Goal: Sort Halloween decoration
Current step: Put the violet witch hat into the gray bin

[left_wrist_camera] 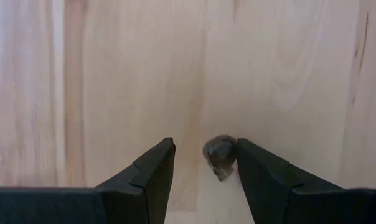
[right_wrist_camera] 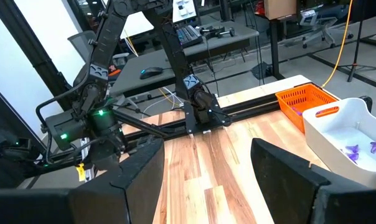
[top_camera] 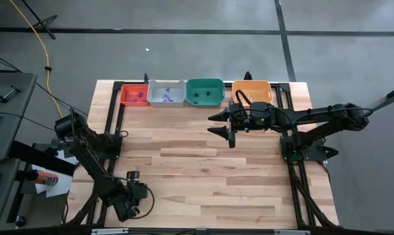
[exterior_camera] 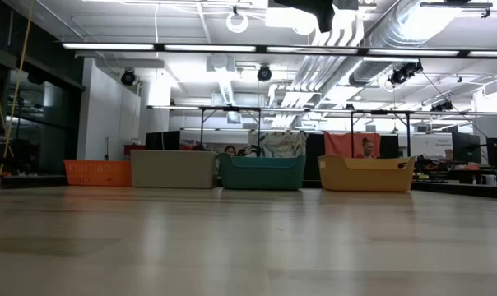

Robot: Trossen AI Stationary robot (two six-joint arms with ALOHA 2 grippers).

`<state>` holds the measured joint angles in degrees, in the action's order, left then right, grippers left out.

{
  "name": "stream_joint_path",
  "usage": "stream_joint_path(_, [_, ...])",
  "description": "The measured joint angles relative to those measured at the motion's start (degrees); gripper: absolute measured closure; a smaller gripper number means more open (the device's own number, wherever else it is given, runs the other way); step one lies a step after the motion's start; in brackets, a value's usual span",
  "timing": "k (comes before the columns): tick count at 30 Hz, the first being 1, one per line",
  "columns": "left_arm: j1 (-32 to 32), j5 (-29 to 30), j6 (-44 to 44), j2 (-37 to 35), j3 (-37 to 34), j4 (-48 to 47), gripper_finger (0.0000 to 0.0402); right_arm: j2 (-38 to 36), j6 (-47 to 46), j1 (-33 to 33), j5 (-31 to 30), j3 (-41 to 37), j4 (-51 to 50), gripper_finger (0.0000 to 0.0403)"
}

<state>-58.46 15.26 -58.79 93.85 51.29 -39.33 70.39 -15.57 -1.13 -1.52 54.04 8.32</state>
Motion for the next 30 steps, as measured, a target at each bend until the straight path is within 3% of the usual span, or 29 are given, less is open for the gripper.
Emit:
stream_joint_path(6, [0.1,-5.5,0.5,-0.4,0.0,0.0,0.0241,0.0,0.0,0.0,0.0,0.0,0.0,0.0169])
stream_joint_path(30, [0.4,-4.8,0.5,3.0,0.1,0.5,0.0241,0.0,0.0,0.0,0.0,0.0,0.0,0.0169])
